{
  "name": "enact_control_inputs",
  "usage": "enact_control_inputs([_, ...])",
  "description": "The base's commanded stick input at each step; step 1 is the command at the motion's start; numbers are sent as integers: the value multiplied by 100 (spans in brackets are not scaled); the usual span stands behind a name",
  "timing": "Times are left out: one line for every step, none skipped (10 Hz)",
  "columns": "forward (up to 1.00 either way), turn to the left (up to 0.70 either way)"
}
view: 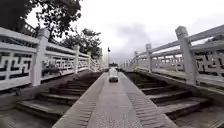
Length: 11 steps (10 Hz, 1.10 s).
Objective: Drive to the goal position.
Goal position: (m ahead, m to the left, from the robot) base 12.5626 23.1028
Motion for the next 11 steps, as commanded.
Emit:
enact_control_inputs([69, 1])
enact_control_inputs([69, 3])
enact_control_inputs([69, 7])
enact_control_inputs([69, 12])
enact_control_inputs([69, 2])
enact_control_inputs([69, 1])
enact_control_inputs([69, 1])
enact_control_inputs([69, 1])
enact_control_inputs([69, 1])
enact_control_inputs([69, 1])
enact_control_inputs([69, 1])
